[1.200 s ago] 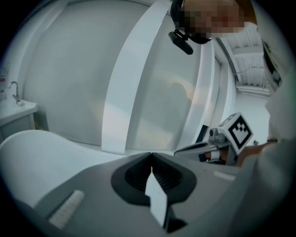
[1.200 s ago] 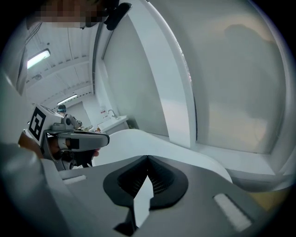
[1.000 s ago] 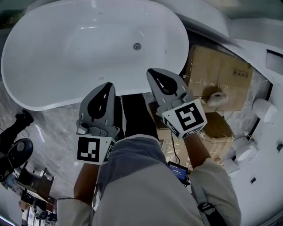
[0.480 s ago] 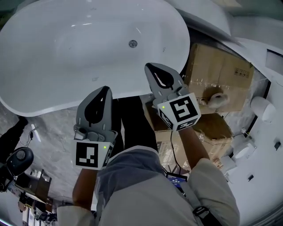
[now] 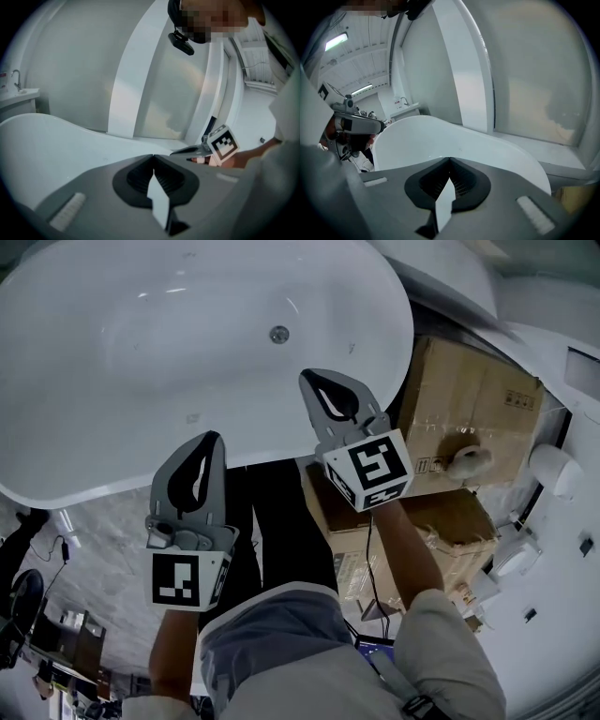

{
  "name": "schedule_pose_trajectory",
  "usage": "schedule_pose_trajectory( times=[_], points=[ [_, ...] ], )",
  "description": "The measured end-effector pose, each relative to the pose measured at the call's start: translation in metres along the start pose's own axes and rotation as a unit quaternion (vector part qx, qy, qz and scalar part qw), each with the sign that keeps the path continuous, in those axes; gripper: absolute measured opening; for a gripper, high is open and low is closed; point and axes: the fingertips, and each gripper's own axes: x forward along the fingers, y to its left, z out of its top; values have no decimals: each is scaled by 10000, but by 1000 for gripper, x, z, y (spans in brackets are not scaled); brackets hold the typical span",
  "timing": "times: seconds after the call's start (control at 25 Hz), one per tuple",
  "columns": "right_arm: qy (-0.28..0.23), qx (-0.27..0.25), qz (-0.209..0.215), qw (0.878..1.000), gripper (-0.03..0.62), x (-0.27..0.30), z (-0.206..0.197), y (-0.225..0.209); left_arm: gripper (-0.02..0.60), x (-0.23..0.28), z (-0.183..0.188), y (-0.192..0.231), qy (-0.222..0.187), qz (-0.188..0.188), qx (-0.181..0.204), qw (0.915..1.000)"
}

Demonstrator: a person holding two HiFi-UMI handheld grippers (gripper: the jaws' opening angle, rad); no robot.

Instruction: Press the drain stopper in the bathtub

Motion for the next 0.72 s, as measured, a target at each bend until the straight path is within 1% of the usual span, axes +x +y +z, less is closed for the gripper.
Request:
schedule_pose_trajectory(
  times=[0.12, 0.28, 0.44, 0.64, 0.72],
  points=[
    [70, -1, 3, 10000, 2, 15, -13, -1, 0, 9, -13, 6, 70, -15, 51, 10000],
    [141, -18, -8, 9999, 2, 32, -26, -7, 0, 20, -28, 11, 165, -18, -55, 9998],
    [236, -128, -82, 9996, 2, 52, -45, -15, 0, 25, -48, 12, 283, -71, -78, 9995],
    [372, -160, -143, 9991, 0, 76, -68, -27, 0, 38, -62, 17, 391, -172, 31, 9991],
    [402, -148, -156, 9990, 0, 85, -74, -32, 0, 44, -70, 19, 540, -202, 52, 9983]
  ],
)
